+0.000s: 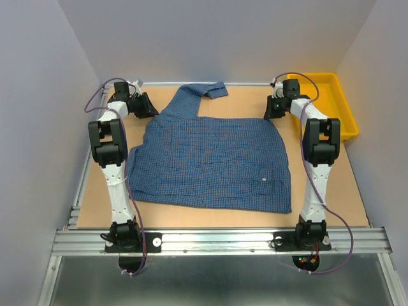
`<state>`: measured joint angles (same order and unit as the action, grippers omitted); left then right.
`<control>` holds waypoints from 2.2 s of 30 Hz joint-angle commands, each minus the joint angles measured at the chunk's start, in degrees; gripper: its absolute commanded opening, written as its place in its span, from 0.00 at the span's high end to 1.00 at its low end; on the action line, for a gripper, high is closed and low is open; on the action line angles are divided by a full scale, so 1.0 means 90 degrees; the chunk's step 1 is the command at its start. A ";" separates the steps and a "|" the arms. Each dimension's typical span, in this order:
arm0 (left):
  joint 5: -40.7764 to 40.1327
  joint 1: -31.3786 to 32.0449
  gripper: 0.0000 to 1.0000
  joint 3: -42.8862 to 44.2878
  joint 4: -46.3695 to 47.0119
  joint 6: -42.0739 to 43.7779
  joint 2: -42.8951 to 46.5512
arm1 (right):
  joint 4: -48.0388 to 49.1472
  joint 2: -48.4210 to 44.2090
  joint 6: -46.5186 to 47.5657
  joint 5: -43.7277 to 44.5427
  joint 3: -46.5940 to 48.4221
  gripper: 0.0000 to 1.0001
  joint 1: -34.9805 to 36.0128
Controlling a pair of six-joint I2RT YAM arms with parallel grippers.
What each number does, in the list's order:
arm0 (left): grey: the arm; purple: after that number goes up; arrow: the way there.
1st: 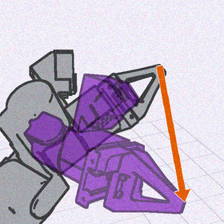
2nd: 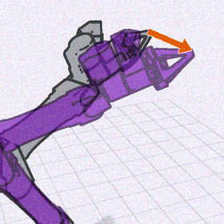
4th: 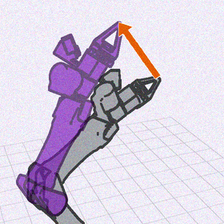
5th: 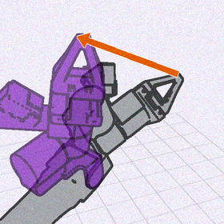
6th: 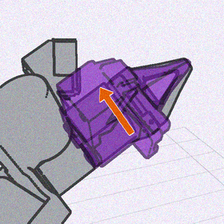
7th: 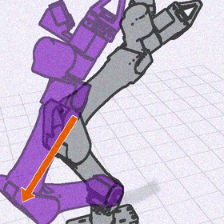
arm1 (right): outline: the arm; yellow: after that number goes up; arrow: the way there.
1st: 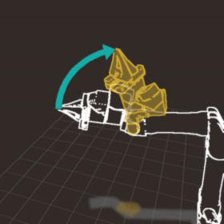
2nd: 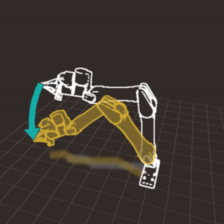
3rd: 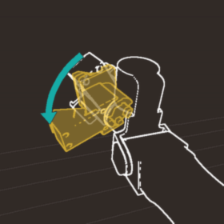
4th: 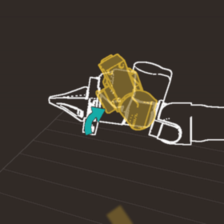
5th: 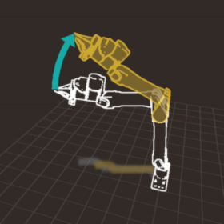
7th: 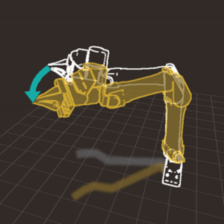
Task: Fold and stack the long sleeve shirts
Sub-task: Fold the shirt
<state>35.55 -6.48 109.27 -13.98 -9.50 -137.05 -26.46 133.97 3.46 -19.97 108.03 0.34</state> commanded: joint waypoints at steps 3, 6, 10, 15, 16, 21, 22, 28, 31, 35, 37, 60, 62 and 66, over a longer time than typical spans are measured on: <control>0.0024 -0.0091 0.74 0.0173 -0.0156 0.0205 -0.0133 | 0.0020 -0.0003 0.0064 0.0109 -0.0001 0.89 -0.0008; 0.0405 -0.0042 0.83 0.0154 -0.0058 0.0206 -0.0036 | 0.0020 -0.0052 0.0084 0.0119 0.0038 0.90 -0.0008; 0.0523 0.0046 0.74 -0.0012 0.0030 0.0206 0.0160 | 0.0020 -0.0091 0.0074 0.0109 0.0077 0.90 -0.0008; 0.0357 -0.0129 0.45 -0.0286 0.0263 -0.0398 0.0247 | 0.0020 -0.0110 0.0055 0.0090 0.0067 0.90 -0.0008; 0.0192 -0.0197 0.40 -0.0402 0.0351 -0.0545 0.0277 | 0.0020 -0.0110 0.0064 0.0090 0.0058 0.90 -0.0008; 0.0707 -0.0422 0.27 -0.0823 0.1103 -0.1171 0.0550 | 0.0020 -0.0110 0.0045 0.0109 -0.0020 0.90 -0.0008; 0.0969 -0.0423 0.27 -0.0794 0.1114 -0.1171 0.0550 | 0.0020 -0.0110 0.0025 0.0128 -0.0011 0.90 -0.0008; 0.1461 -0.0189 0.27 -0.0716 0.0909 -0.0802 0.0560 | 0.0020 -0.0091 -0.0014 0.0109 -0.0040 0.90 -0.0008; 0.1236 -0.0052 0.28 -0.0589 0.0500 -0.0547 0.0434 | 0.0020 -0.0110 -0.0014 0.0119 -0.0040 0.90 -0.0008; 0.1060 0.0046 0.33 -0.0501 0.0264 -0.0283 0.0287 | 0.0020 -0.0140 -0.0004 0.0109 -0.0050 0.90 -0.0008; 0.1001 0.0056 0.36 -0.0511 0.0254 -0.0234 0.0277 | 0.0020 -0.0140 -0.0014 0.0129 -0.0050 0.90 -0.0008; 0.0357 0.0066 0.94 -0.0257 0.0586 0.0195 0.0569 | 0.0020 -0.0296 0.0064 0.0538 -0.0050 0.90 -0.0008; 0.0211 0.0066 0.94 -0.0247 0.0576 0.0351 0.0725 | 0.0030 -0.0373 0.0084 0.0617 -0.0031 0.92 -0.0008; 0.0035 0.0076 0.94 -0.0305 0.0469 0.0664 0.0980 | 0.0030 -0.0569 0.0084 0.0714 0.0018 0.98 -0.0008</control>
<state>38.26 -5.63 105.49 -10.48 -7.84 -135.81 -26.59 133.73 3.25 -16.45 108.03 0.43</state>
